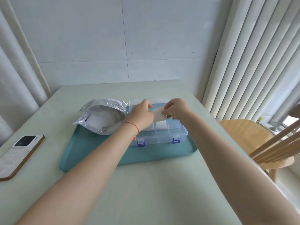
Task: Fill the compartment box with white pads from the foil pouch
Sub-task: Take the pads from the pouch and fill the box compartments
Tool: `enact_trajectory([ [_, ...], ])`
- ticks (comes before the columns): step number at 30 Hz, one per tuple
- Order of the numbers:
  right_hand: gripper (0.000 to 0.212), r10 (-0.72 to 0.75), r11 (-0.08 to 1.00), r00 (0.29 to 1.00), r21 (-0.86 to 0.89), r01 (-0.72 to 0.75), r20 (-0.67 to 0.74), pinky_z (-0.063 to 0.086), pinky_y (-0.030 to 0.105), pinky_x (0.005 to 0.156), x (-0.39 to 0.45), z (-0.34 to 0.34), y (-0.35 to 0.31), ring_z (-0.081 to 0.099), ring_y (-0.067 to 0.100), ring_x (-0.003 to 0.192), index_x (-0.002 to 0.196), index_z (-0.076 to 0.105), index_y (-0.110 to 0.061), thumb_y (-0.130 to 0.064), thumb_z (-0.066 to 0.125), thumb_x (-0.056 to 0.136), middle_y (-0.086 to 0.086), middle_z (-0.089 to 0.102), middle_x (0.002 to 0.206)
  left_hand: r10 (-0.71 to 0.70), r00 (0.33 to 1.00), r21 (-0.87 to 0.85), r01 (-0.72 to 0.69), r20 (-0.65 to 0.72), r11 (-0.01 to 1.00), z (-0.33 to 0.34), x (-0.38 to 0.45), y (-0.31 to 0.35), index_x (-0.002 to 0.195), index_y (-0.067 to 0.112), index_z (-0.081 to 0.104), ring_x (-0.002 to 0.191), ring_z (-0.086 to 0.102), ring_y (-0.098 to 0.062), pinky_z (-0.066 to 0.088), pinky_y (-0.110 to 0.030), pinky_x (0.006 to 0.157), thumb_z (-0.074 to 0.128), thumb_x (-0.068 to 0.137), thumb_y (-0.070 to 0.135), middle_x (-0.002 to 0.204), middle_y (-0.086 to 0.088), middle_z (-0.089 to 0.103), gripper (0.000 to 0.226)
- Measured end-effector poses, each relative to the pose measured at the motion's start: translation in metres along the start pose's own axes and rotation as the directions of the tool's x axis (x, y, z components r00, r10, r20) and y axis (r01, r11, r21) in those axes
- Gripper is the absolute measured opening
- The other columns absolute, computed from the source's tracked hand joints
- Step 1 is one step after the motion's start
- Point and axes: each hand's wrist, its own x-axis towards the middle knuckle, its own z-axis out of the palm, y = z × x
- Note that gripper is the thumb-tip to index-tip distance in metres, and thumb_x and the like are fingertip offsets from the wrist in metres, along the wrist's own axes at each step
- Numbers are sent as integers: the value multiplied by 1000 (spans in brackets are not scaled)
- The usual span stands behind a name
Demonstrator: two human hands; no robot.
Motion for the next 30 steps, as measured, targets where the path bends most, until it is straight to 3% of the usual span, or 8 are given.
enact_trajectory([
  [5,20,-16,972,998,-235,29,57,46,21,55,16,9,6,55,14,60,69,61,-17,-4,68,82,0,60,67,11,993,154,-29,119,988,7,7,-8,110,18,66,111,57,-24,40,-24,84,43,89,6,119,-5,65,33],
  [7,5,-33,948,999,-315,39,26,49,25,66,22,13,9,57,17,72,83,72,-9,-6,68,82,6,68,83,43,988,154,-66,147,986,9,6,-10,104,17,69,111,58,-23,42,-24,86,42,89,4,117,-4,67,34],
  [9,20,-43,922,999,-387,36,-8,49,27,69,27,18,11,59,17,76,101,73,-2,-7,67,82,11,73,100,65,984,176,-95,168,980,11,7,-13,104,20,71,109,57,-24,40,-24,83,42,90,6,117,-6,65,35],
  [13,22,-47,867,999,-496,44,7,54,27,72,29,22,13,68,22,93,104,70,-5,-8,64,83,9,72,103,64,963,239,-129,262,962,17,10,-14,114,24,69,117,49,-30,37,-28,95,38,97,17,119,-12,54,37],
  [18,24,-37,787,996,-612,80,82,46,23,61,32,23,11,63,19,80,105,72,-7,-12,65,82,7,72,104,37,949,304,-137,314,943,21,13,-11,105,15,68,114,40,-30,31,-32,87,33,100,25,98,-8,42,37],
  [22,10,-22,689,990,-715,117,141,35,22,48,30,23,5,48,17,64,84,66,-7,-15,61,87,8,61,79,29,945,340,-145,326,929,22,12,-9,90,18,63,105,35,-26,31,-34,89,30,101,24,94,-6,37,35],
  [24,27,-13,652,988,-749,123,151,29,22,45,28,23,2,37,16,53,63,47,-12,-14,56,88,3,43,63,29,944,357,-152,328,922,23,11,-9,86,15,62,106,35,-26,32,-35,90,29,101,23,94,-7,38,37],
  [30,33,-128,697,982,-692,186,136,24,25,44,15,13,-9,30,17,50,58,35,-13,-11,50,87,2,34,58,88,963,270,-159,256,950,14,7,-13,83,5,63,96,46,-28,36,-32,77,35,97,19,101,-14,55,34],
])
